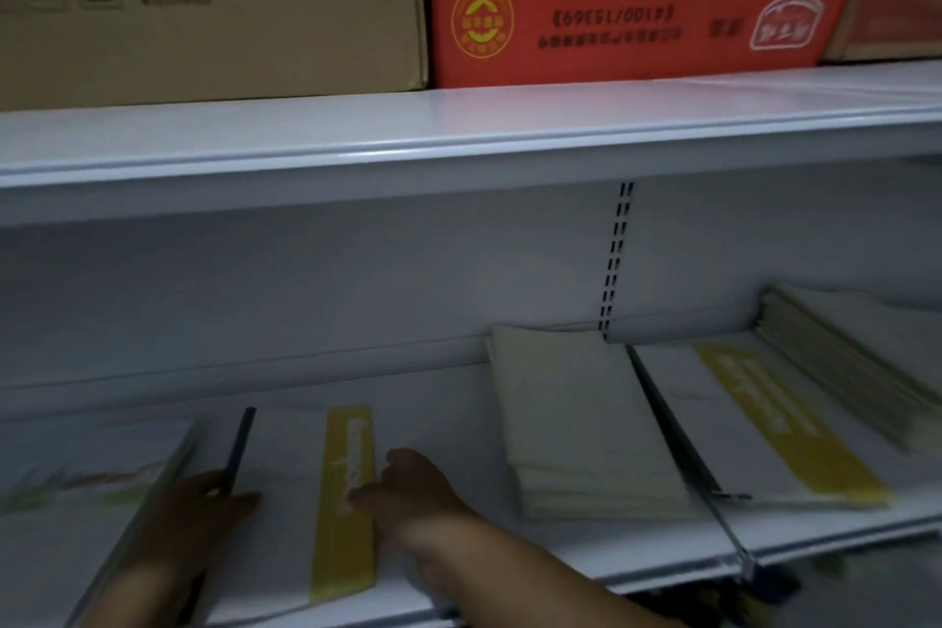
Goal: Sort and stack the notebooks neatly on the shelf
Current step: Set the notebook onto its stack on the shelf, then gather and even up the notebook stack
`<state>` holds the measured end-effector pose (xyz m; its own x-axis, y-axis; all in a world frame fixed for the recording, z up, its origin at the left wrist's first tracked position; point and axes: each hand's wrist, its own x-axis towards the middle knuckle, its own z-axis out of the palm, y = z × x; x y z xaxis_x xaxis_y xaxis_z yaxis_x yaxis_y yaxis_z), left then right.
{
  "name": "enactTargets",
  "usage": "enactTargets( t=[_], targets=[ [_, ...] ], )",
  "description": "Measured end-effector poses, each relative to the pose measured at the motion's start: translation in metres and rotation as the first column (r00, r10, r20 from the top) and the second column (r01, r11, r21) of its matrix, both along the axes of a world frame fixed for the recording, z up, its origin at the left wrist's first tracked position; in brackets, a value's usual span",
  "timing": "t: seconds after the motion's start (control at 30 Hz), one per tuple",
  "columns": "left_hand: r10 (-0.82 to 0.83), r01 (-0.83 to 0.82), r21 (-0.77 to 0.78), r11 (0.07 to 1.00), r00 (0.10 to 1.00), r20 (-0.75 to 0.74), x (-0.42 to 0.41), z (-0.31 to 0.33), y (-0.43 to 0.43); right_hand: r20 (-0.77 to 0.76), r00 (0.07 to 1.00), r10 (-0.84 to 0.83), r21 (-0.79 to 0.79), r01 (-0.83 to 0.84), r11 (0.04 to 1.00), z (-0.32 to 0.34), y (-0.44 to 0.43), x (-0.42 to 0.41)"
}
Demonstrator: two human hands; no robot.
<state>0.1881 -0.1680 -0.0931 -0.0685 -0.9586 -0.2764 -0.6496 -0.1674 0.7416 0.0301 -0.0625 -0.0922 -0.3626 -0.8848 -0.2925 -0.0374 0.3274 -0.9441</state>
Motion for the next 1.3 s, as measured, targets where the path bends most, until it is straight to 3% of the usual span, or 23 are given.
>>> enactTargets(
  t=[0.1, 0.23, 0.4, 0.5, 0.57, 0.63, 0.73, 0.8, 0.87, 0.97, 1.1, 1.17, 1.3],
  targets=[
    [0.018, -0.013, 0.027, 1.0, 0.98, -0.198, -0.002, 0.012, 0.005, -0.163, 0.987, 0.012, -0.083, -0.026, 0.996, 0.013, 0.014, -0.002],
    [-0.008, 0.054, 0.076, 0.996, 0.862, -0.507, -0.051, 0.05, 0.033, -0.383, 0.917, -0.109, -0.234, 0.018, 0.972, 0.037, 0.034, -0.043],
    [-0.279, 0.304, -0.058, 0.951, 0.761, -0.586, -0.159, 0.066, 0.096, -0.329, 0.879, -0.345, -0.272, 0.262, 0.926, 0.04, 0.103, -0.152],
    [-0.519, 0.474, -0.221, 0.852, 0.712, -0.473, -0.233, 0.061, 0.131, -0.375, 0.769, -0.518, -0.279, 0.439, 0.854, 0.033, 0.16, -0.212],
    [-0.663, 0.588, -0.308, 0.748, 0.685, -0.302, -0.278, 0.053, 0.148, -0.555, 0.593, -0.583, -0.274, 0.532, 0.801, 0.021, 0.189, -0.247],
    [-0.757, 0.695, -0.348, 0.628, 0.649, -0.07, -0.314, 0.043, 0.162, -0.748, 0.427, -0.508, -0.252, 0.525, 0.813, 0.009, 0.208, -0.278],
    [-0.741, 0.756, -0.365, 0.543, 0.636, 0.215, -0.331, 0.031, 0.177, -0.843, 0.485, -0.233, 0.051, 0.503, 0.863, -0.01, 0.221, -0.3],
    [-0.697, 0.713, -0.414, 0.566, 0.682, 0.221, -0.323, 0.028, 0.179, -0.904, 0.423, -0.063, 0.161, 0.473, 0.866, -0.021, 0.22, -0.304],
    [-0.666, 0.65, -0.483, 0.587, 0.727, 0.168, -0.307, 0.03, 0.172, -0.88, 0.471, 0.067, 0.311, 0.462, 0.83, -0.01, 0.214, -0.302],
    [-0.597, 0.57, -0.497, 0.655, 0.793, 0.123, -0.273, 0.035, 0.149, -0.873, 0.487, -0.021, 0.249, 0.485, 0.838, 0.011, 0.191, -0.294],
    [-0.484, 0.479, -0.43, 0.765, 0.869, 0.106, -0.21, 0.037, 0.118, -0.828, 0.483, -0.284, -0.2, 0.219, 0.955, 0.048, 0.137, -0.22],
    [-0.428, 0.429, -0.398, 0.811, 0.899, 0.096, -0.173, 0.036, 0.103, -0.779, 0.579, -0.241, -0.259, 0.052, 0.964, 0.057, 0.115, -0.164],
    [-0.289, 0.305, -0.375, 0.875, 0.952, 0.1, -0.093, 0.033, 0.062, -0.727, 0.685, 0.048, -0.142, -0.218, 0.966, 0.031, 0.069, -0.064]
  ],
)
